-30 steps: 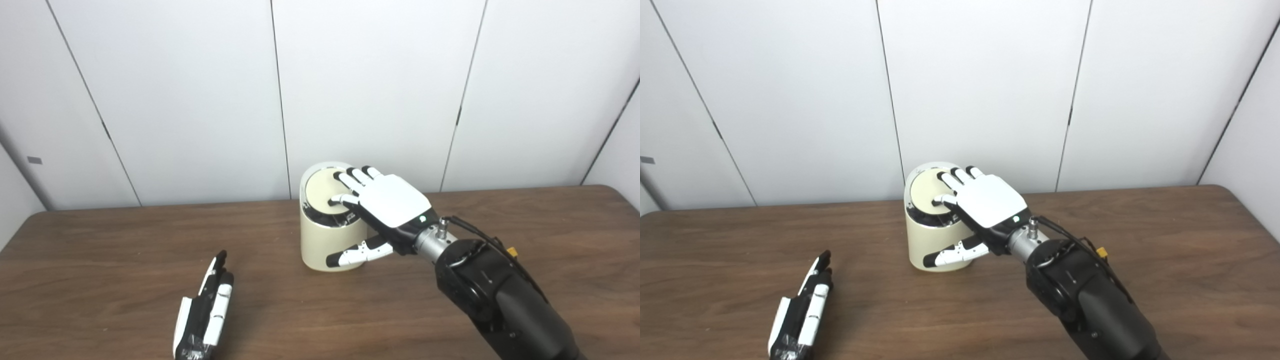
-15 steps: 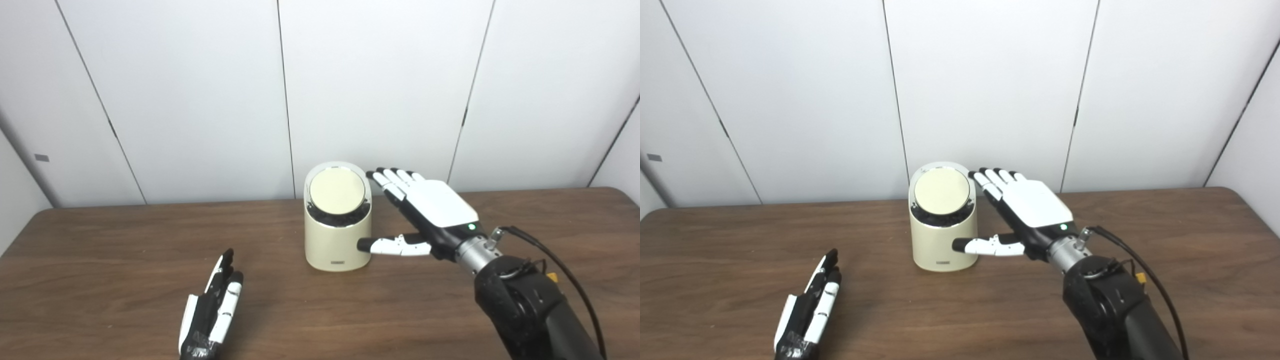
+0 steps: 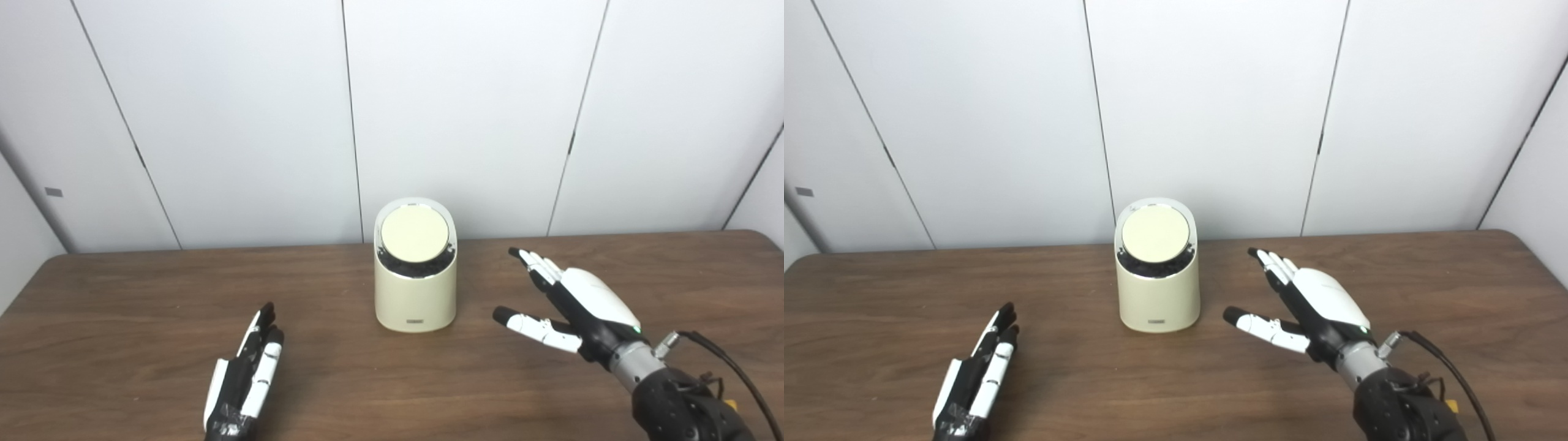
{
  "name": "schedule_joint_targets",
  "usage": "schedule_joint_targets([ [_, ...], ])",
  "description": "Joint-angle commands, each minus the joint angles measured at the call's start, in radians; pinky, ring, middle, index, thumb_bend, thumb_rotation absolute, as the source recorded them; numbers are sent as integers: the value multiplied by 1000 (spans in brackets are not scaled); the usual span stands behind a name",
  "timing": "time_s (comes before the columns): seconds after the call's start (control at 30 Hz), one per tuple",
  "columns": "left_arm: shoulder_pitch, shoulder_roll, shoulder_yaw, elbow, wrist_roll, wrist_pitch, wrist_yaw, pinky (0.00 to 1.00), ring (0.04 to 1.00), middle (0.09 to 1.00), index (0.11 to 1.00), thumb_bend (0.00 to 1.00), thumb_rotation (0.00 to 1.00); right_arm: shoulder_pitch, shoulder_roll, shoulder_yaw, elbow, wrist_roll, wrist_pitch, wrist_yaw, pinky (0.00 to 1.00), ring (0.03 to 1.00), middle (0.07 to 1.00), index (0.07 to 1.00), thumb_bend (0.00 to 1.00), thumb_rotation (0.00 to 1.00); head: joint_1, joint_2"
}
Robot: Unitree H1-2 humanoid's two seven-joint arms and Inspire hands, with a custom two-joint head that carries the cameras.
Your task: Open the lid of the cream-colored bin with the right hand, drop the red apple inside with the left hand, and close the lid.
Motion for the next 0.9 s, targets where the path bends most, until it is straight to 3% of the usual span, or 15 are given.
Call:
schedule_joint_targets([
  [0.0, -3, 21, 18, -43, -23, -7, -5, 962, 969, 981, 1000, 457, 795, -6, 6, -36, -15, 75, 7, -38, 956, 1000, 1000, 1000, 530, 1000, 7, 7],
  [0.17, 52, 62, 25, -57, -3, -31, -23, 951, 958, 970, 1000, 425, 830, 75, 53, -51, 12, 165, -11, -109, 933, 999, 1000, 985, 516, 1000, 28, 39],
  [0.3, 80, 57, 39, -49, -57, -63, -27, 955, 952, 970, 1000, 435, 771, 123, 111, -72, 39, 253, -53, -196, 930, 969, 981, 964, 525, 1000, 37, 66],
  [0.5, 126, 55, 43, -42, -103, -102, -42, 967, 954, 976, 1000, 441, 811, 187, 184, -92, 131, 365, -204, -340, 865, 930, 962, 958, 558, 1000, 20, 105],
  [0.6, 145, 53, 47, -34, -101, -126, -40, 971, 957, 975, 1000, 443, 827, 205, 200, -103, 156, 423, -244, -372, 853, 939, 981, 975, 566, 1000, 16, 108],
  [0.87, 150, 43, 62, 23, -72, -206, -17, 952, 946, 966, 997, 456, 830, 213, 207, -135, 217, 506, -318, -435, 936, 967, 984, 974, 578, 1000, -9, 114],
])
